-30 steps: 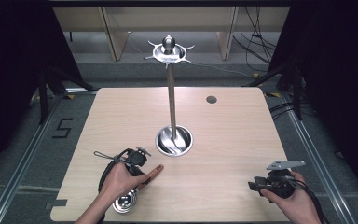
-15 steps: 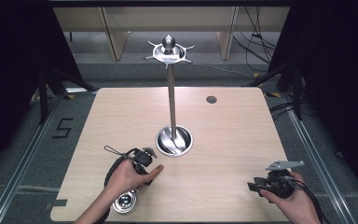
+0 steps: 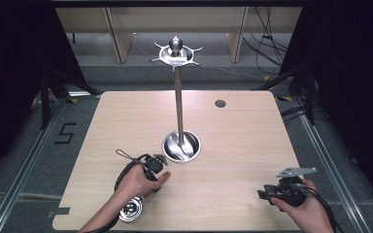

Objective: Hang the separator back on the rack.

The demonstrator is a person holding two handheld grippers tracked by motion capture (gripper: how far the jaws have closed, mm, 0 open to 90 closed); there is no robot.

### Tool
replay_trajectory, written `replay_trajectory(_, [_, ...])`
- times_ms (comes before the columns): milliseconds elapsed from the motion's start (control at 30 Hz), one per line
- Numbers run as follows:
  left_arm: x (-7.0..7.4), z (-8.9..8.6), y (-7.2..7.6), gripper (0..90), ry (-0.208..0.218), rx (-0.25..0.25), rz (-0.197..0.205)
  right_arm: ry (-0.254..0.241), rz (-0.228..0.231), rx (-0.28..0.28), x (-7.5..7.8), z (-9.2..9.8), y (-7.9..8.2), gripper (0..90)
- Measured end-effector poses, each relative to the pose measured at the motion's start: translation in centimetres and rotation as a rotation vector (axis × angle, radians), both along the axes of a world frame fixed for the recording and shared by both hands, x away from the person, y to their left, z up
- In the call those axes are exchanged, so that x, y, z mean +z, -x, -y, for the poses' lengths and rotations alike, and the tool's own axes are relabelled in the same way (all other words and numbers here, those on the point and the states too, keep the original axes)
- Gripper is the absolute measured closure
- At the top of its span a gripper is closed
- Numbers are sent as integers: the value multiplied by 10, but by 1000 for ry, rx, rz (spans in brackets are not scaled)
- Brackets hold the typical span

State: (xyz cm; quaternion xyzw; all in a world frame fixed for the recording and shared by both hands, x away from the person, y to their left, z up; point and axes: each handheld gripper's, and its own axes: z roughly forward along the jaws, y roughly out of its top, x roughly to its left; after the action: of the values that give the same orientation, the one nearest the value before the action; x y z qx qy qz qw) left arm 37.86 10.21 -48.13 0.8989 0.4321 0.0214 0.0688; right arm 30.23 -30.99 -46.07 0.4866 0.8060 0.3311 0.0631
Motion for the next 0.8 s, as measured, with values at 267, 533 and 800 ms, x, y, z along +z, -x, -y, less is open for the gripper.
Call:
replay_trajectory(267, [0,-2,2,666,1,-4,-1,46,-59,-11,5,0,2,613])
replay_trajectory(533, [6,-19,8,671,75,0,1,50,-43,3,4,1,2,612])
replay_trajectory(800, [21,-36,13,672,198,1,127,20,-29,14,3,1,1,611])
